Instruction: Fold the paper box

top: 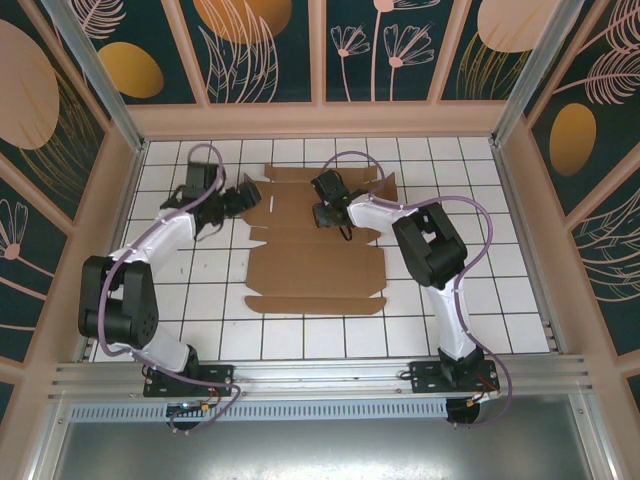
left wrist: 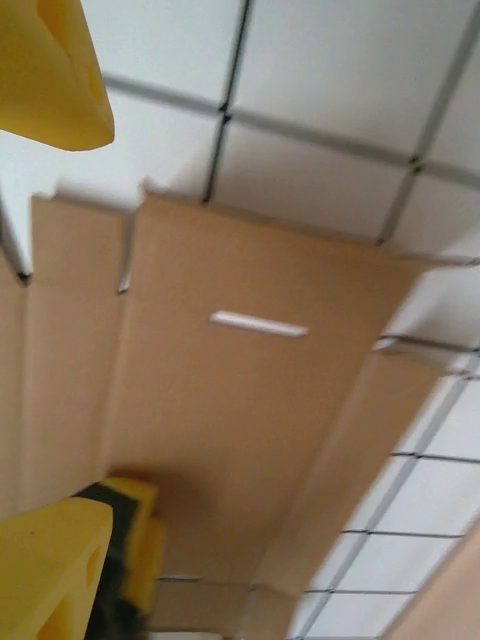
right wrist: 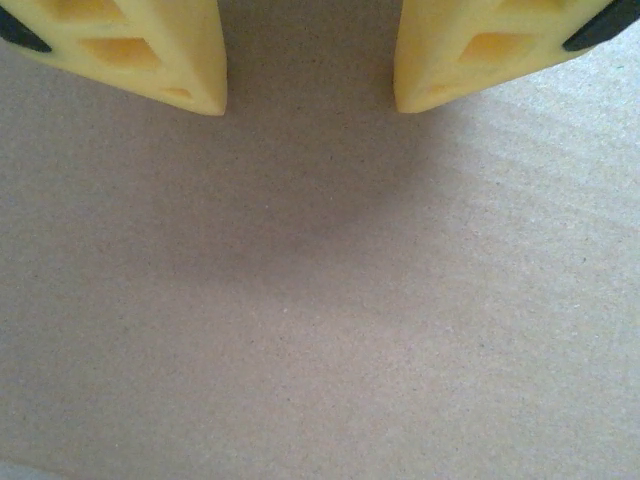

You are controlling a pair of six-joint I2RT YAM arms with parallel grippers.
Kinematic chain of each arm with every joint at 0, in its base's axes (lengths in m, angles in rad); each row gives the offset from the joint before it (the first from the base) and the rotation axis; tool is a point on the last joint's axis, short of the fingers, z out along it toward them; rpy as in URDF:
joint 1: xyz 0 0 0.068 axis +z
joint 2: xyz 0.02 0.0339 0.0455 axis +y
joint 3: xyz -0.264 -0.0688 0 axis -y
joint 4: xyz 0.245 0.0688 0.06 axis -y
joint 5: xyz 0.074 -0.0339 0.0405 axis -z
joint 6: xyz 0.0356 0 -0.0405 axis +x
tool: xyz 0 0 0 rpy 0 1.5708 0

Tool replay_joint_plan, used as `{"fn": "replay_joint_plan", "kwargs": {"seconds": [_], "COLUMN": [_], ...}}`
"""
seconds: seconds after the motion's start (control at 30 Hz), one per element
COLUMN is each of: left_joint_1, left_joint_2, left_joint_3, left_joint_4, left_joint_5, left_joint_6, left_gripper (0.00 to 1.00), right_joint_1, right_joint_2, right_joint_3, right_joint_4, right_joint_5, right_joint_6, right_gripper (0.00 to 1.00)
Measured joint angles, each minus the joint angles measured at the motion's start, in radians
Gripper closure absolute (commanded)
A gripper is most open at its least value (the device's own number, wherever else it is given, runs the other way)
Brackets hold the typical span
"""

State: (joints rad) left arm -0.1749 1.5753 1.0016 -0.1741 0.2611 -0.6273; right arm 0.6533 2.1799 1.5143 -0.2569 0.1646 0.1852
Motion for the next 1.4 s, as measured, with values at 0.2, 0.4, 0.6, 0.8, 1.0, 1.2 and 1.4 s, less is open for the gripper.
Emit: {"fn": "replay_joint_plan", "kwargs": {"seconds": [0.2,0.4,0.6,0.8,1.0,1.2,1.4], "left_joint_1": [-0.008,-0.008,-0.002,0.007,-0.003,-0.01,-0.058], "left_joint_2": [0.057,0.114,0.185,0.2,0.211,0.198,0.174], "left_joint_3": [-0.111,-0.109,-0.079,-0.063,-0.068,-0.085,-0.085], "left_joint_4": [0.04,0.095,0.105,0.096,0.187,0.231,0.235], "left_joint_5": [0.081,0.105,0.127,0.15,0.225,0.259,0.254], "left_joint_6": [-0.018,-0.029,-0.029,-0.036,-0.056,-0.06,-0.058], "left_gripper": [0.1,0.12,0.14,0.19,0.23,0.26,0.26], "right_joint_1": [0.0,-0.005,-0.006,-0.006,-0.006,-0.006,-0.006], "right_joint_2": [-0.005,-0.01,-0.011,-0.011,-0.011,-0.012,-0.012], "right_joint_3": [-0.012,-0.023,-0.025,-0.025,-0.025,-0.032,-0.031], "right_joint_4": [0.015,0.027,0.029,0.029,0.029,0.038,0.038], "right_joint_5": [0.0,-0.013,-0.016,-0.016,-0.016,-0.016,-0.016], "right_joint_6": [0.0,0.0,-0.003,-0.004,-0.004,-0.004,-0.004], "right_gripper": [0.53,0.53,0.53,0.53,0.53,0.53,0.53]}}
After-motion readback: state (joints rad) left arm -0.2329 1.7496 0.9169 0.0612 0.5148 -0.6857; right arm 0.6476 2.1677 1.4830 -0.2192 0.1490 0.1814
